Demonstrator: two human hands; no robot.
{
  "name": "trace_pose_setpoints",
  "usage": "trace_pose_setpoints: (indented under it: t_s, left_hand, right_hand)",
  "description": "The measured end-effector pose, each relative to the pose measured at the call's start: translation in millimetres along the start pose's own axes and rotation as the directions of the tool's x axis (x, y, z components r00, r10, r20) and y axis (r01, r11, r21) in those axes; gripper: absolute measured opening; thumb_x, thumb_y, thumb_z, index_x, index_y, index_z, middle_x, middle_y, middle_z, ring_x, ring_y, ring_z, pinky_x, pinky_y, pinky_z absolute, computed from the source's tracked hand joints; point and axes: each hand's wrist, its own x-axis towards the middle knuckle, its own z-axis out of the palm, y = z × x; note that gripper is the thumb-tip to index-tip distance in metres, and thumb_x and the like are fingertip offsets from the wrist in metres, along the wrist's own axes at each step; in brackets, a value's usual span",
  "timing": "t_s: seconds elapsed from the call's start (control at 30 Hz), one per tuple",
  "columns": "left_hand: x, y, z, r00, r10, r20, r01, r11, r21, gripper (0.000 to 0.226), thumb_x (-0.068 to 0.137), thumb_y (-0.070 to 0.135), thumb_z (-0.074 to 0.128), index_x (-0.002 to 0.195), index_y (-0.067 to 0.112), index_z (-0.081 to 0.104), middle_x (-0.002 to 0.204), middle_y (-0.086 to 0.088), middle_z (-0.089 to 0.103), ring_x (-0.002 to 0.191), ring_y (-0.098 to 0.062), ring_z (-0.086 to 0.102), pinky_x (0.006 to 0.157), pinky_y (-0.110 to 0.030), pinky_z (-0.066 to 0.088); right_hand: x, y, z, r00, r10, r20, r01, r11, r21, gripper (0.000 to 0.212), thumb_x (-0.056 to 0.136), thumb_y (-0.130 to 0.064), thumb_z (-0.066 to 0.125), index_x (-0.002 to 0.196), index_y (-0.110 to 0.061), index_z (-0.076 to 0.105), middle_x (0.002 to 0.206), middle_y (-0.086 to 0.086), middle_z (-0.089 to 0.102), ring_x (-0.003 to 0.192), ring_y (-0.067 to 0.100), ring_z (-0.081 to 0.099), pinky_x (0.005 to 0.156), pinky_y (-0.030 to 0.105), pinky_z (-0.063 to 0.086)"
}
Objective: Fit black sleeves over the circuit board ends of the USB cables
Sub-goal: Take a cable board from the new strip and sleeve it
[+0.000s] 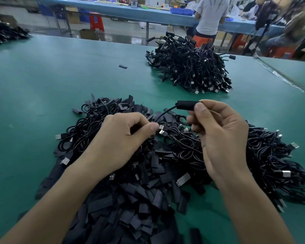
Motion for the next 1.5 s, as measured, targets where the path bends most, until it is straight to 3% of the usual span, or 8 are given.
trace_pose_setpoints:
  t_s: [0.17, 0.27, 0.4, 0.57, 0.77, 0.93, 1.2, 1.5]
  left_hand:
    - [6, -4, -2, 0.974, -0.006, -0.227, -0.013, 0.996, -0.085, 0.025, 0.100, 0.031, 0.055, 0.075, 0.028, 0.059, 0.064, 0.014, 0.070, 0.045, -0.013, 0.058, 0.051, -0.023, 0.048]
    - [9, -16, -10, 0.922, -0.094, -0.377, 0.088, 0.996, -0.034, 0.022, 0.096, 0.031, 0.063, 0.073, 0.030, 0.062, 0.058, 0.016, 0.067, 0.048, 0.000, 0.064, 0.055, -0.004, 0.042]
    - [10, -32, -14, 0.889, -0.132, -0.439, 0.220, 0.963, 0.158, 0.014, 0.088, 0.040, 0.071, 0.077, 0.031, 0.066, 0.064, 0.017, 0.064, 0.058, -0.006, 0.063, 0.064, -0.028, 0.052]
    - [9, -39, -13, 0.889, -0.109, -0.445, 0.274, 0.905, 0.325, 0.018, 0.083, 0.042, 0.074, 0.098, 0.036, 0.066, 0.098, 0.007, 0.053, 0.086, -0.015, 0.054, 0.072, -0.034, 0.043]
    - [9, -31, -11, 0.909, -0.025, -0.415, 0.173, 0.930, 0.323, 0.008, 0.084, 0.034, 0.071, 0.086, 0.037, 0.064, 0.091, 0.007, 0.056, 0.093, -0.019, 0.055, 0.074, -0.033, 0.040]
    - [9, -31, -9, 0.918, 0.019, -0.396, 0.112, 0.946, 0.305, 0.009, 0.083, 0.028, 0.075, 0.083, 0.032, 0.067, 0.080, 0.015, 0.057, 0.078, -0.015, 0.053, 0.069, -0.028, 0.039]
    - [1, -14, 8, 0.959, 0.189, -0.213, -0.156, 0.974, 0.166, 0.011, 0.077, 0.028, 0.082, 0.084, 0.030, 0.073, 0.068, 0.018, 0.061, 0.067, -0.007, 0.058, 0.063, -0.018, 0.047]
    - [-6, -6, 32, 0.986, 0.147, 0.081, -0.127, 0.968, -0.215, 0.017, 0.083, 0.020, 0.079, 0.094, 0.030, 0.071, 0.082, 0.019, 0.072, 0.068, 0.005, 0.063, 0.062, -0.006, 0.042]
  right_hand:
    - [-1, 5, -2, 0.988, -0.137, 0.066, 0.151, 0.927, -0.343, 0.014, 0.090, -0.013, 0.070, 0.102, -0.021, 0.070, 0.079, -0.004, 0.076, 0.073, 0.007, 0.071, 0.067, 0.016, 0.054]
    - [-3, 10, -5, 0.948, -0.102, 0.302, 0.300, 0.607, -0.736, 0.024, 0.090, -0.017, 0.071, 0.113, -0.022, 0.073, 0.096, -0.015, 0.073, 0.087, -0.004, 0.066, 0.082, 0.010, 0.051]
    - [-11, 15, 0, 0.863, 0.181, 0.471, 0.434, 0.211, -0.876, 0.026, 0.094, -0.026, 0.063, 0.119, -0.028, 0.070, 0.116, -0.008, 0.068, 0.110, 0.014, 0.058, 0.102, 0.033, 0.044]
    - [-9, 1, -3, 0.938, 0.004, 0.346, 0.341, 0.171, -0.925, 0.026, 0.088, -0.015, 0.068, 0.110, -0.028, 0.073, 0.108, -0.004, 0.067, 0.106, 0.019, 0.056, 0.095, 0.035, 0.046]
    - [-2, -33, -22, 0.977, -0.093, 0.190, 0.197, 0.077, -0.977, 0.038, 0.085, -0.012, 0.071, 0.119, -0.028, 0.067, 0.116, 0.003, 0.061, 0.107, 0.021, 0.050, 0.092, 0.033, 0.040]
    - [0, -53, -37, 0.943, 0.333, 0.023, 0.024, 0.002, -1.000, 0.047, 0.083, -0.036, 0.075, 0.126, -0.039, 0.055, 0.117, 0.001, 0.057, 0.093, 0.019, 0.058, 0.089, 0.039, 0.050]
    - [-1, -32, -20, 0.934, 0.182, 0.309, 0.208, 0.427, -0.880, 0.033, 0.074, -0.029, 0.086, 0.097, -0.044, 0.067, 0.083, -0.016, 0.062, 0.079, -0.005, 0.056, 0.066, 0.008, 0.039]
    - [1, -15, -13, 0.898, 0.166, 0.407, 0.153, 0.750, -0.644, 0.017, 0.074, -0.022, 0.084, 0.079, -0.022, 0.069, 0.063, -0.008, 0.071, 0.053, 0.001, 0.063, 0.055, 0.014, 0.046]
